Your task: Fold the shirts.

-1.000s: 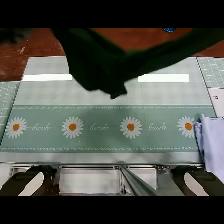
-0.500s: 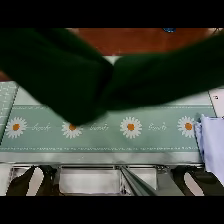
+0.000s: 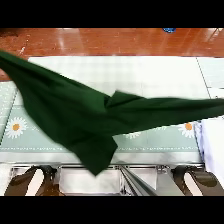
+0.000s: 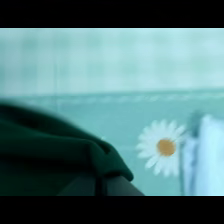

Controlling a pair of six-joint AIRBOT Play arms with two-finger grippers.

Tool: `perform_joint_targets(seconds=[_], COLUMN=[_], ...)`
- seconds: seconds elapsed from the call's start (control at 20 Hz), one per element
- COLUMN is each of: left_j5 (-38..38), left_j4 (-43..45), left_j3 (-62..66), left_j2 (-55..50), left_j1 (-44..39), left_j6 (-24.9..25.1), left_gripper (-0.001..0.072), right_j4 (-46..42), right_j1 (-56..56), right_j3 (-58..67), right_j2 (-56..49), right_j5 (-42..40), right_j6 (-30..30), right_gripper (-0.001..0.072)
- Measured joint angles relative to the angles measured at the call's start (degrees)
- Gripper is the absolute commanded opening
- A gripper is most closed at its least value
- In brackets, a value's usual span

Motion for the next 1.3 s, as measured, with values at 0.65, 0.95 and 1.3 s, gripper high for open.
perform_joint_targets(seconds=[0.65,0.95,1.3], left_j5=[11.2,1.3,-4.2], left_j4=[-7.6,-3.3,-5.3], left_j3=[-5.4,-2.6,-26.4], left_j2=[-33.6,-35.2,-23.6], left_j1=[-10.2,-4.7,7.0], left_j6=[-0.5,0.4,2.1], left_gripper=[0.0511,0.0511,0.051], right_j4=[5.2,2.3,10.3], right_j1=[0.0,-4.8,-25.8], right_j3=[-14.5,-0.5,-18.2], right_j2=[-38.3,-44.5,-31.6], right_j5=[-28.0,-19.2,-20.1], right_j6=[0.4,-2.3,-6.1], right_gripper=[0.0403,0.0415,0.0409])
